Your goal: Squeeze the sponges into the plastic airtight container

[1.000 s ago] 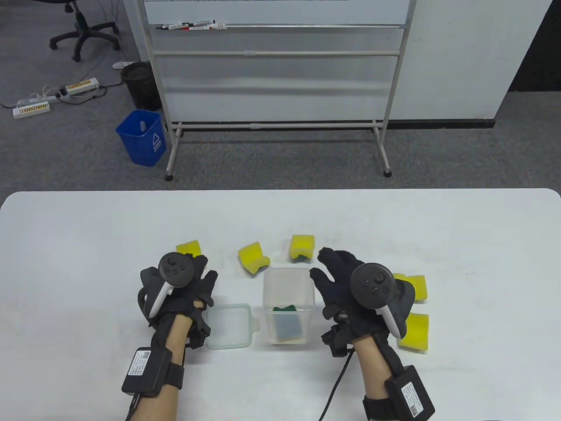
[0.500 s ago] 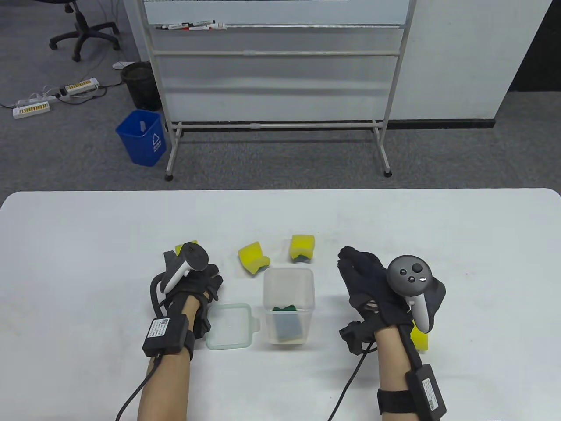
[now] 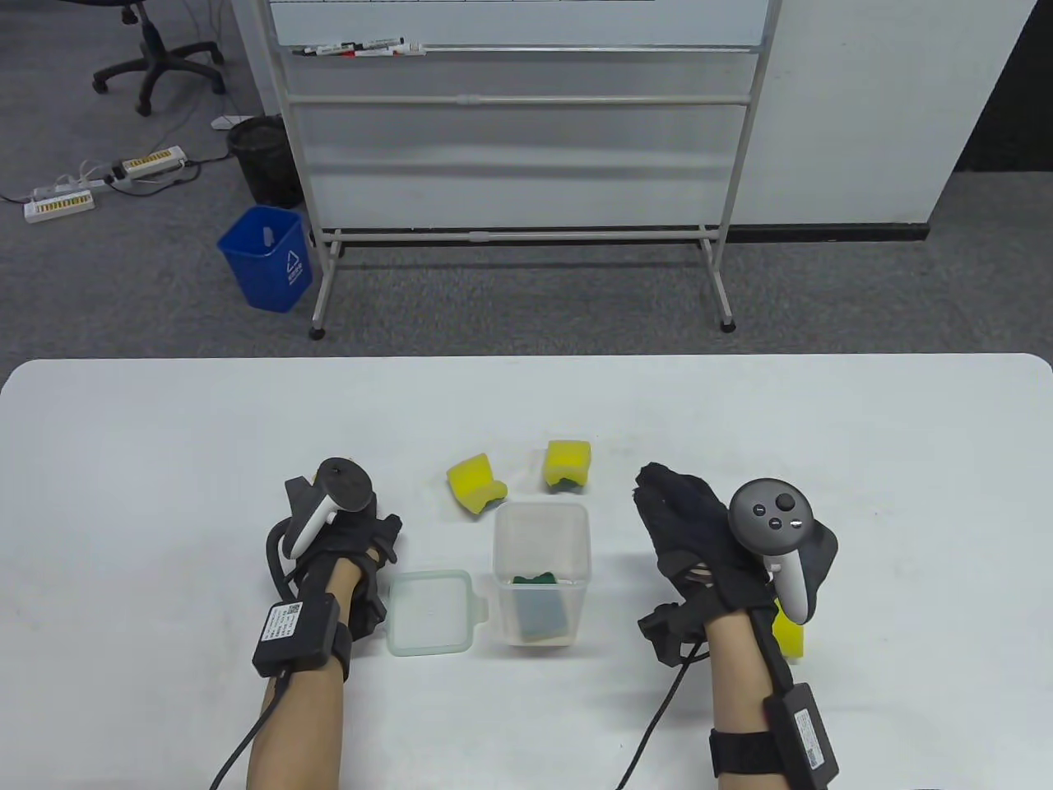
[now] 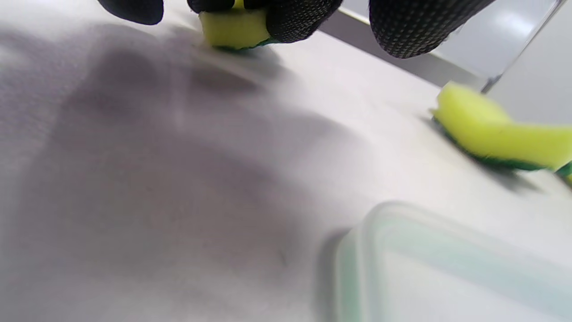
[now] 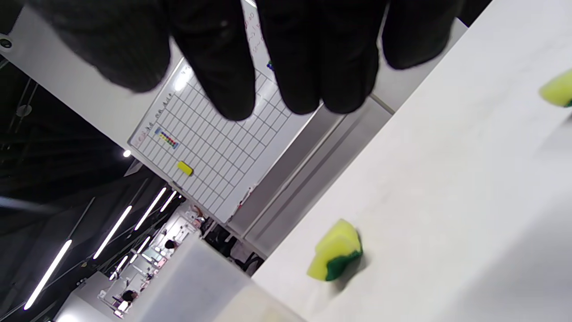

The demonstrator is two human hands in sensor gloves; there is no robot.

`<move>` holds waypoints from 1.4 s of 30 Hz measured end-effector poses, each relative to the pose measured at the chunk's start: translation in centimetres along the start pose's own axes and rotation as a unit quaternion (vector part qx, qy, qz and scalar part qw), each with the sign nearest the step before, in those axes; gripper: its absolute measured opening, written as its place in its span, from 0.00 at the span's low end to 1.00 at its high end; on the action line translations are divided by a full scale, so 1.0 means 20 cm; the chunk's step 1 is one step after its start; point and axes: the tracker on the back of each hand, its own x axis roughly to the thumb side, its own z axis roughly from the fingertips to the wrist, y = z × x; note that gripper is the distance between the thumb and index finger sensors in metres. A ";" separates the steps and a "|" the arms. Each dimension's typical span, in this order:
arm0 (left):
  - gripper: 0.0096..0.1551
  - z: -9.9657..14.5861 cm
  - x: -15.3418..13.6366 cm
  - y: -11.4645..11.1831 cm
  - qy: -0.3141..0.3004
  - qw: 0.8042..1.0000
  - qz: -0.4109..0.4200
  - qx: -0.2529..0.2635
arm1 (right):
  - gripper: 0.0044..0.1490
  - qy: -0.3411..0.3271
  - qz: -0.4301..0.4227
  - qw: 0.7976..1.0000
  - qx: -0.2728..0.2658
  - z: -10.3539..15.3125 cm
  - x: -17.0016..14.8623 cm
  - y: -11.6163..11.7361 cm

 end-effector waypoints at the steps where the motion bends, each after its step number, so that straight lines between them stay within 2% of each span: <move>1: 0.43 0.01 -0.01 0.01 -0.007 1.000 0.018 0.004 | 0.41 0.000 -0.001 1.000 0.000 0.00 0.00 0.00; 4: 0.42 0.07 -0.02 0.08 -0.051 0.990 0.128 0.015 | 0.42 0.000 -0.005 1.000 -0.003 0.00 0.00 0.00; 10: 0.41 0.23 0.05 0.21 -0.160 0.944 0.287 0.040 | 0.43 -0.018 -0.013 1.000 -0.006 0.01 0.03 0.01; 12: 0.41 0.29 0.10 0.24 -0.203 0.919 0.334 0.045 | 0.44 -0.033 -0.019 0.999 -0.008 0.02 0.05 0.01; 14: 0.40 0.36 0.15 0.26 -0.256 0.883 0.390 0.047 | 0.45 -0.056 -0.033 0.998 -0.013 0.03 0.08 0.02; 15: 0.40 0.39 0.17 0.26 -0.272 0.872 0.405 0.044 | 0.46 -0.063 -0.038 0.997 -0.015 0.04 0.09 0.03; 17: 0.39 0.47 0.24 0.27 -0.324 0.831 0.451 0.035 | 0.47 -0.092 -0.059 0.994 -0.023 0.06 0.12 0.04; 21: 0.39 0.60 0.37 0.26 -0.387 0.762 0.519 0.019 | 0.48 -0.137 -0.082 0.987 -0.030 0.09 0.18 0.06; 27: 0.38 0.72 0.53 0.24 -0.439 0.743 0.504 -0.036 | 0.52 -0.185 -0.113 0.976 -0.024 0.14 0.26 0.09; 35: 0.37 0.79 0.65 0.17 -0.473 0.718 0.498 -0.110 | 0.57 -0.200 -0.150 0.967 0.055 0.15 0.29 0.18; 38: 0.37 0.80 0.68 0.13 -0.479 0.701 0.507 -0.150 | 0.57 -0.196 -0.180 0.960 0.084 0.14 0.29 0.21; 40: 0.37 0.80 0.69 0.12 -0.481 0.701 0.505 -0.150 | 0.54 -0.192 -0.205 0.956 0.089 0.14 0.29 0.21; 42: 0.37 0.80 0.69 0.12 -0.480 0.713 0.489 -0.145 | 0.50 -0.175 -0.204 0.961 0.071 0.14 0.29 0.21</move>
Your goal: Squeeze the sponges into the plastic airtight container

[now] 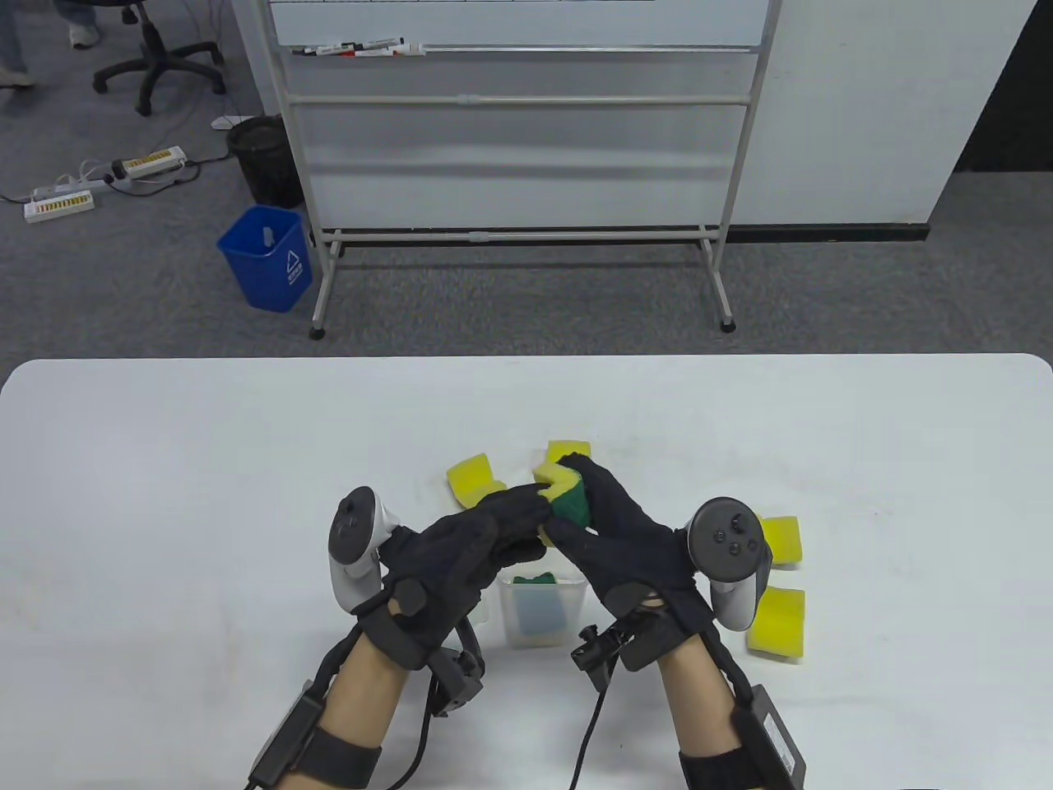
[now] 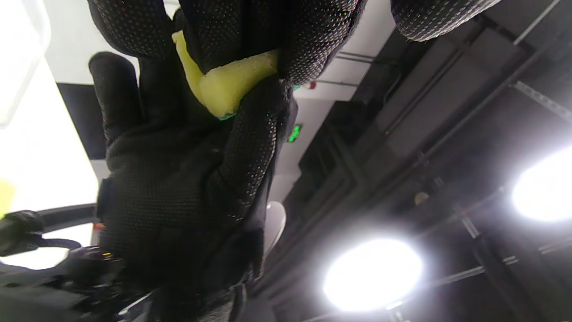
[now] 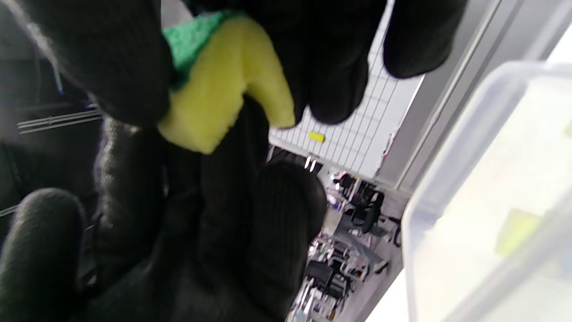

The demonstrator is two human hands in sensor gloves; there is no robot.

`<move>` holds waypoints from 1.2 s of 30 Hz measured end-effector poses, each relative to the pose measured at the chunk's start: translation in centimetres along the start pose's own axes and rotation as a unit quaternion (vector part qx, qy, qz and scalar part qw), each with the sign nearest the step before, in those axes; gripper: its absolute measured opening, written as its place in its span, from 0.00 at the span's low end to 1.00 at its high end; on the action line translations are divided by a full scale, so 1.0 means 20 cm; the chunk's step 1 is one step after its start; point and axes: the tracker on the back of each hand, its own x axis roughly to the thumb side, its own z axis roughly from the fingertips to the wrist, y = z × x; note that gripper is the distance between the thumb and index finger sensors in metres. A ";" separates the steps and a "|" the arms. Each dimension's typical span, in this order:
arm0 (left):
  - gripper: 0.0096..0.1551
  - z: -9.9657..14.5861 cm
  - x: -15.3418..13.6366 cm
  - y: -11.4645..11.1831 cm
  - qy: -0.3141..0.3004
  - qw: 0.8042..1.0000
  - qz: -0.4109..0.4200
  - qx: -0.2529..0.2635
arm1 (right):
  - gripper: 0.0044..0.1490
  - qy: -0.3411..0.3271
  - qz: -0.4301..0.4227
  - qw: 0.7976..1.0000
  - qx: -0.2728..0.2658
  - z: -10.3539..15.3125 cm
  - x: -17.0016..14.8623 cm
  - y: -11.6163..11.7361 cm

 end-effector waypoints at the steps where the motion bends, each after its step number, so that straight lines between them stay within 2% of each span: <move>1: 0.38 0.00 0.01 0.00 0.008 1.000 -0.022 0.004 | 0.49 0.008 0.017 1.000 -0.020 0.00 0.00 0.00; 3: 0.38 0.01 0.04 0.01 0.019 0.995 -0.091 0.027 | 0.46 0.014 0.053 0.998 -0.036 0.00 0.00 -0.01; 5: 0.37 0.04 0.09 0.03 0.025 0.971 -0.219 0.090 | 0.42 0.016 0.081 0.995 -0.061 0.01 0.00 -0.01; 7: 0.37 0.05 0.13 0.04 0.023 0.943 -0.306 0.130 | 0.39 0.012 0.090 0.994 -0.055 0.01 0.01 -0.01; 9: 0.38 0.05 0.14 0.04 0.021 0.933 -0.334 0.130 | 0.37 0.010 0.094 0.994 -0.046 0.01 0.02 0.01; 12: 0.40 0.04 0.12 0.02 0.024 0.939 -0.324 0.113 | 0.38 0.000 0.137 0.990 -0.021 0.01 0.05 0.04; 15: 0.41 0.03 0.10 0.03 0.035 0.939 -0.322 0.111 | 0.52 -0.037 0.182 0.982 -0.009 0.02 0.08 0.08; 17: 0.40 0.03 0.08 0.04 0.046 0.941 -0.320 0.097 | 0.57 -0.056 0.195 0.979 0.003 0.02 0.11 0.11; 21: 0.34 0.02 0.06 0.06 0.053 0.955 -0.280 0.077 | 0.57 -0.079 0.227 0.970 0.021 0.03 0.14 0.13; 24: 0.29 0.02 0.07 0.08 0.055 0.948 -0.301 0.086 | 0.56 -0.085 0.239 0.967 0.027 0.03 0.15 0.13; 30: 0.26 0.05 0.09 0.09 0.031 0.936 -0.304 0.176 | 0.55 -0.082 0.226 0.971 -0.003 0.05 0.16 0.14; 34: 0.25 0.06 0.08 0.11 0.026 0.936 -0.287 0.201 | 0.53 -0.067 0.207 0.976 0.001 0.06 0.17 0.14; 36: 0.25 0.06 0.06 0.11 0.034 0.942 -0.277 0.189 | 0.50 -0.064 0.214 0.975 -0.011 0.06 0.17 0.14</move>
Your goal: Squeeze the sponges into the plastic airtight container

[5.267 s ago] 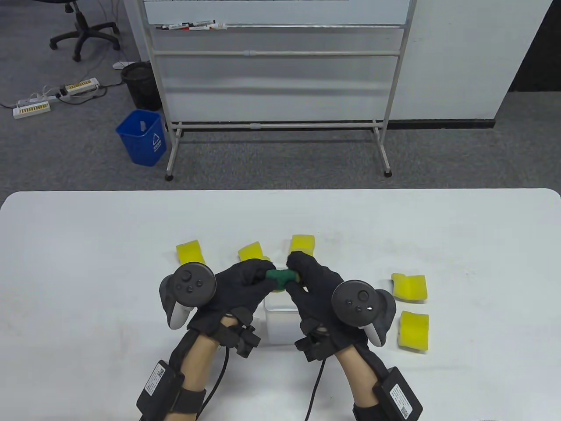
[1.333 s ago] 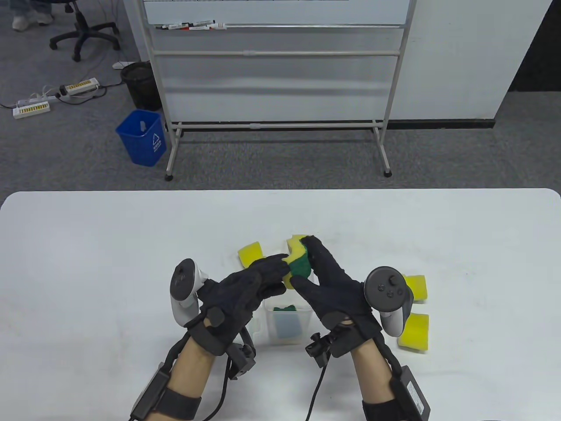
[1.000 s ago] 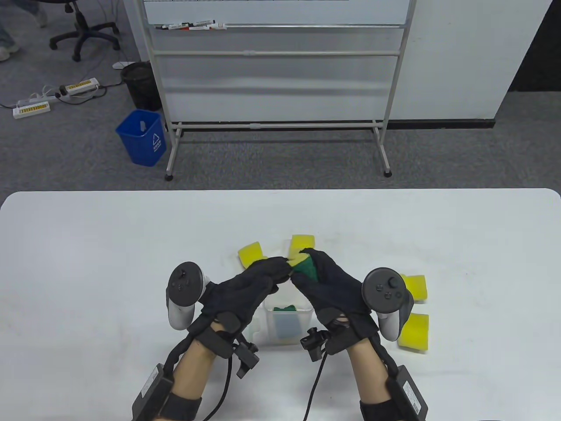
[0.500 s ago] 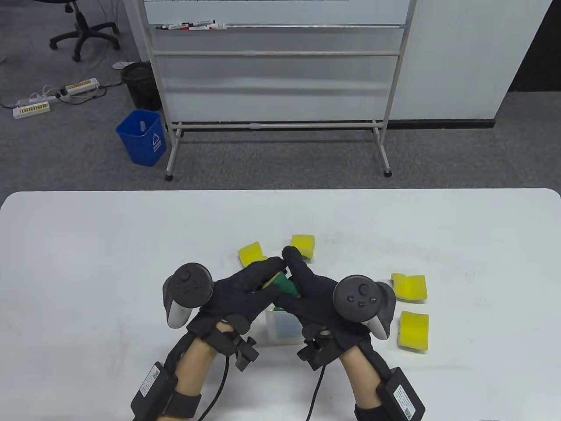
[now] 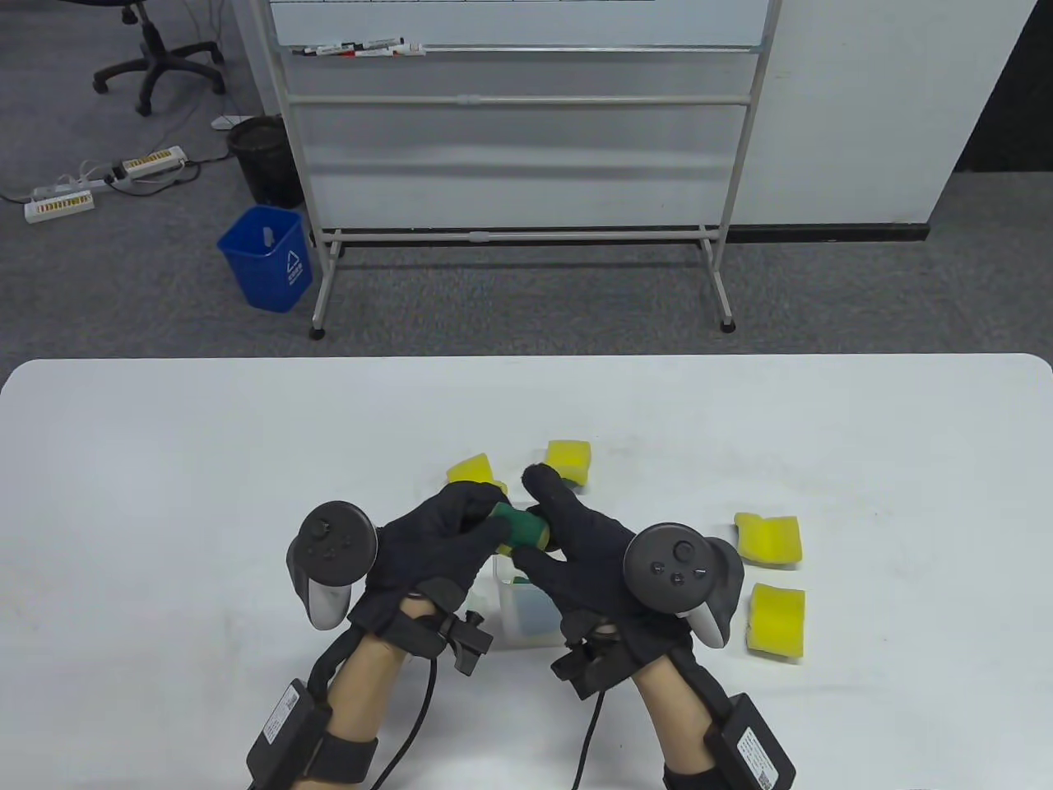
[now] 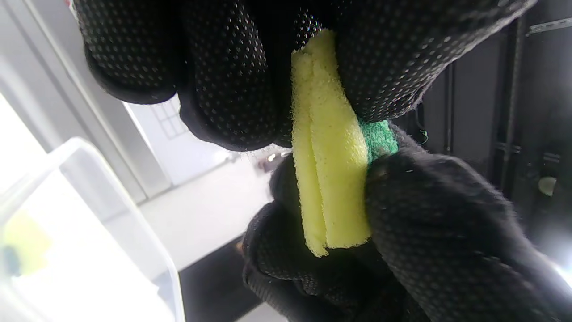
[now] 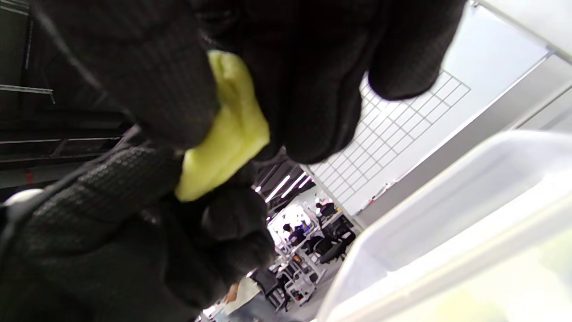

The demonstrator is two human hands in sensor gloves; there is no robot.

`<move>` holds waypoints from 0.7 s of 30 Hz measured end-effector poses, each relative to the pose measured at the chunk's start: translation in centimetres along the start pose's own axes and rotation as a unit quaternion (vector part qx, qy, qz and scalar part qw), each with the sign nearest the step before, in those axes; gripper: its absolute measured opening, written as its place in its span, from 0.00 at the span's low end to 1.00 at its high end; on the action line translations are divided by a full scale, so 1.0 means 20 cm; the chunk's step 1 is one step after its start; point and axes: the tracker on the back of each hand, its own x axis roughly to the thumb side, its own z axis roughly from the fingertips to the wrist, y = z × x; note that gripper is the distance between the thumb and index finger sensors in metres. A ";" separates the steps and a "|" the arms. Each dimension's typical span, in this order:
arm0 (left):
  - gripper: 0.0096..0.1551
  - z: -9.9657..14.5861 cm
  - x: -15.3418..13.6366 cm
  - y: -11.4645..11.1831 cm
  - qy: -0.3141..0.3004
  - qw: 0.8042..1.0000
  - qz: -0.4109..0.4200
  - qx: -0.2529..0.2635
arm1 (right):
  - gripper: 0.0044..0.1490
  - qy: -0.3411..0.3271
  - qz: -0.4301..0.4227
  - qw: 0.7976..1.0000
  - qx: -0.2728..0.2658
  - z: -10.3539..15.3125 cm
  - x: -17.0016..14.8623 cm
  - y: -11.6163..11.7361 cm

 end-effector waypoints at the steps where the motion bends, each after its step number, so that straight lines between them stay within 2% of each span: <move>1: 0.25 0.00 -0.01 -0.01 0.004 1.000 0.004 -0.001 | 0.49 -0.004 0.010 1.000 -0.018 0.00 0.00 0.00; 3: 0.27 -0.01 -0.02 -0.01 0.013 1.000 0.004 -0.014 | 0.44 -0.009 0.031 0.999 -0.039 0.01 0.00 0.00; 5: 0.31 -0.02 -0.04 -0.01 0.027 0.997 -0.019 -0.063 | 0.39 -0.018 0.058 0.997 -0.053 0.01 0.01 0.00; 6: 0.33 -0.01 -0.04 0.00 0.024 0.996 -0.044 -0.070 | 0.38 -0.019 0.067 0.996 -0.055 0.01 0.00 0.00; 9: 0.35 -0.01 -0.06 0.06 0.041 0.995 -0.086 -0.021 | 0.34 -0.012 0.099 0.993 -0.064 0.01 -0.01 -0.01; 15: 0.35 -0.01 -0.14 0.13 0.082 0.991 -0.109 -0.009 | 0.32 -0.003 0.172 0.983 -0.065 0.01 -0.01 0.02; 21: 0.35 -0.01 -0.18 0.18 0.103 0.987 -0.121 0.007 | 0.30 0.004 0.212 0.976 -0.039 0.00 -0.03 0.07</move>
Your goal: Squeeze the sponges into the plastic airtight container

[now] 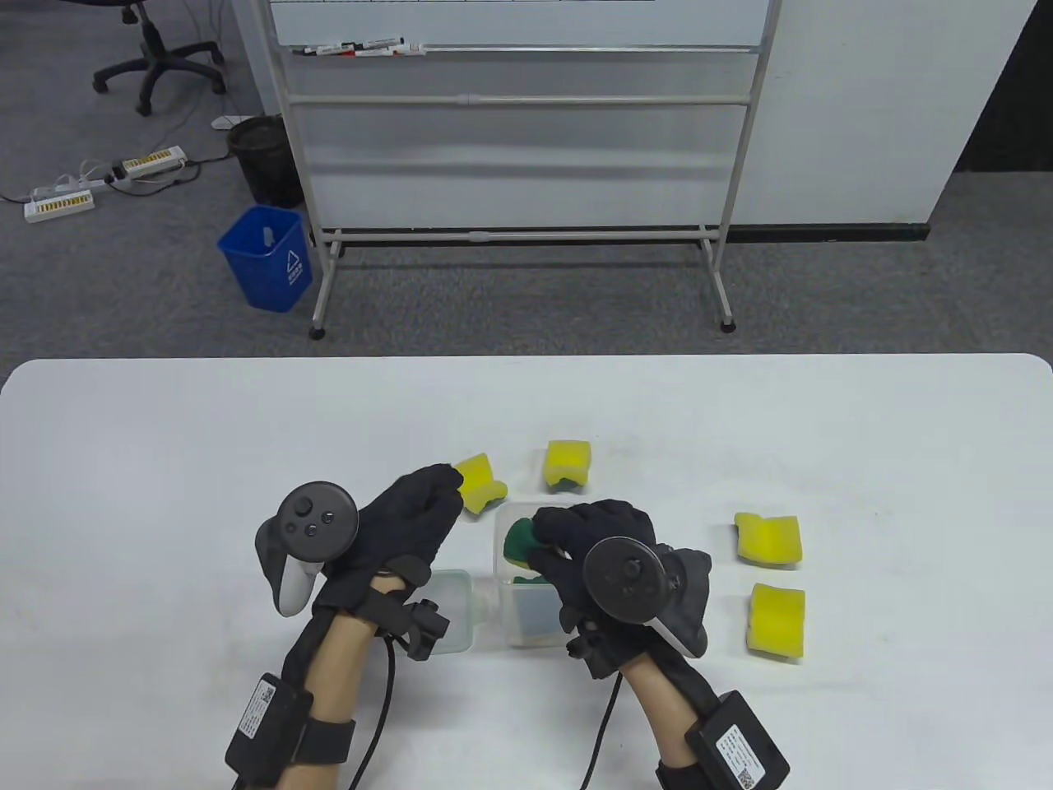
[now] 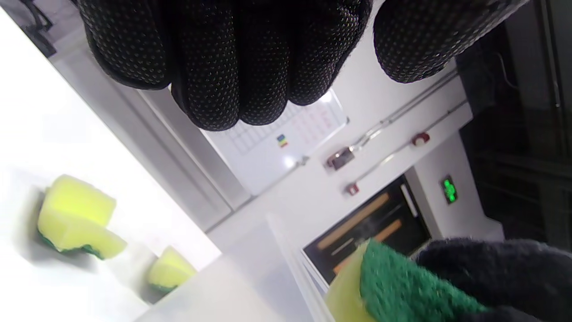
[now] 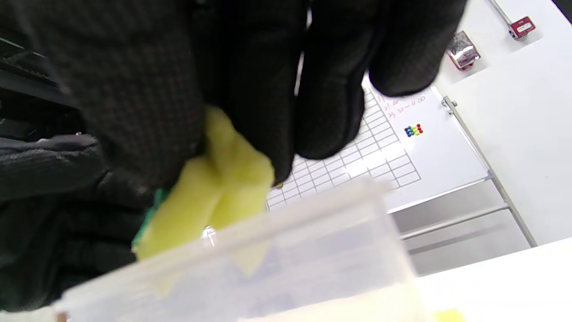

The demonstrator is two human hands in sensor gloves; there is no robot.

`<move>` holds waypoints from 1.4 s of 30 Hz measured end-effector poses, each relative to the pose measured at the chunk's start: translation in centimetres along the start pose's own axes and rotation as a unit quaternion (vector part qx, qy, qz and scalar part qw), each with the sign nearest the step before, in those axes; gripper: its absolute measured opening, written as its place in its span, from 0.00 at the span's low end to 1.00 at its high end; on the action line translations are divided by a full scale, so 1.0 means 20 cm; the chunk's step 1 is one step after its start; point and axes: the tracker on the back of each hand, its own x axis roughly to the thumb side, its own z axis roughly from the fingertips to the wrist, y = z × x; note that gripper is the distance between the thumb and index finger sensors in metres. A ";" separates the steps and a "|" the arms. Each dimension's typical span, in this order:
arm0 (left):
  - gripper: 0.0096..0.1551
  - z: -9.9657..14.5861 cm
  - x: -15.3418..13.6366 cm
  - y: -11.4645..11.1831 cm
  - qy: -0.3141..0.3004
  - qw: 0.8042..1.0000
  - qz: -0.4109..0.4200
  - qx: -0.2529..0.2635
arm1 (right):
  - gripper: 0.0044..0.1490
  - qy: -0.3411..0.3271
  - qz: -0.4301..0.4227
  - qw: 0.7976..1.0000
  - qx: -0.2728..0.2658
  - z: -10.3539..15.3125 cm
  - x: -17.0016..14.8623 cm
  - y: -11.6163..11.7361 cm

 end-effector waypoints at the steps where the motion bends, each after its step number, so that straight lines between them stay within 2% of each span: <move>1: 0.34 0.00 -0.01 0.00 0.002 1.000 0.001 0.001 | 0.30 0.000 0.001 1.000 0.002 0.00 0.00 0.00; 11: 0.34 -0.02 -0.08 -0.01 0.024 1.000 -0.004 -0.001 | 0.25 0.013 -0.016 1.000 -0.006 -0.01 -0.05 0.04; 20: 0.35 -0.03 -0.14 -0.03 0.043 0.999 -0.022 -0.003 | 0.31 0.023 -0.059 0.998 -0.011 -0.01 -0.09 0.03; 25: 0.34 -0.04 -0.15 -0.07 0.045 0.996 -0.070 -0.010 | 0.32 0.028 -0.084 0.996 -0.028 -0.01 -0.09 -0.01; 30: 0.33 -0.10 -0.19 -0.15 0.058 0.979 -0.183 -0.068 | 0.33 0.040 -0.108 0.993 -0.040 -0.01 -0.11 -0.07; 34: 0.31 -0.23 -0.28 -0.27 0.095 0.947 -0.264 -0.155 | 0.33 0.056 -0.124 0.989 -0.049 -0.02 -0.16 -0.10; 36: 0.30 -0.31 -0.33 -0.32 0.117 0.922 -0.300 -0.216 | 0.33 0.066 -0.132 0.988 -0.047 -0.02 -0.19 -0.12; 38: 0.30 -0.35 -0.35 -0.37 0.119 0.911 -0.301 -0.254 | 0.33 0.073 -0.139 0.986 -0.050 -0.02 -0.21 -0.13; 42: 0.32 -0.43 -0.39 -0.45 0.122 0.900 -0.307 -0.286 | 0.33 0.080 -0.152 0.984 -0.048 -0.03 -0.24 -0.16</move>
